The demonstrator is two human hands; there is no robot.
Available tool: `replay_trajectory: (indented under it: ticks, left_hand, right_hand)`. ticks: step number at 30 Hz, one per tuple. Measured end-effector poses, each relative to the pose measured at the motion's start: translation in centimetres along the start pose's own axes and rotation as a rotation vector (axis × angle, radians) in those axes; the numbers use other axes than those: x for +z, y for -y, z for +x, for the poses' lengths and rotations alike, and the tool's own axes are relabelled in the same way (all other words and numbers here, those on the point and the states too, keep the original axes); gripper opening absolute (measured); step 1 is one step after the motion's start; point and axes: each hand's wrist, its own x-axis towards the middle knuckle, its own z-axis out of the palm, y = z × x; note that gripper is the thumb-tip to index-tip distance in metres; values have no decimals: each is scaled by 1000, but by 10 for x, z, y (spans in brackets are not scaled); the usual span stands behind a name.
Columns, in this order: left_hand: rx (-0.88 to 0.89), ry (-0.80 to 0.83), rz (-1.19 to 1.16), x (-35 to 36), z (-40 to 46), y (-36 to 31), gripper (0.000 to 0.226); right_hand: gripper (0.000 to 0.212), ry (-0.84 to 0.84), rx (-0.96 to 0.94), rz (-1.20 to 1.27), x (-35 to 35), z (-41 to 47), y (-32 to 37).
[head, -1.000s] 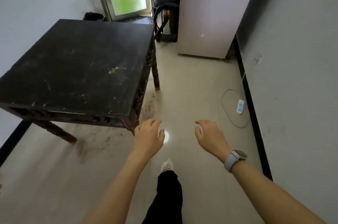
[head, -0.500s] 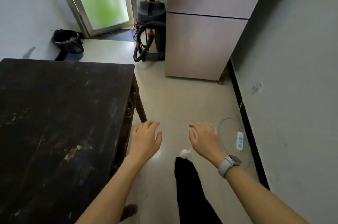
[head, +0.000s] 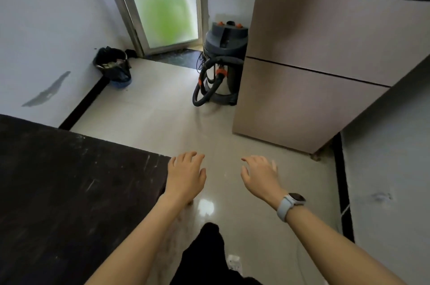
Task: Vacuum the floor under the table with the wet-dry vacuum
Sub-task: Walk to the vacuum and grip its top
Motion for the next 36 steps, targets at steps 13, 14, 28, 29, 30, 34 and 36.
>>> replay_trajectory:
  ticks: [13,14,28,29,30,34,36]
  left_hand:
    - [-16,-94,-7,-52,313,83,35]
    - [-30,-76,-24,-59,331,90,35]
    - [-178,-58,-66,-122,621,195,43]
    - [-174,-48,-56,-129,648,198,43]
    - [-160,-37,-46,-137,676,200,43]
    - [-90,-40,-25,-164,767,204,42]
    - [-53,-19,-30,-170,806,207,42]
  right_hand:
    - [40,59,-101,-56,-103,324,63]
    - [40,58,-110,-59,-111,344,70]
    - [37,50,-153,-29,-177,666,143]
    - [37,45,-135,-14,-184,692,147]
    - [36,39,-115,9,-192,716,150]
    - [36,29,-30,104,-220,796,159]
    - [36,27,21,148,-229,827,158]
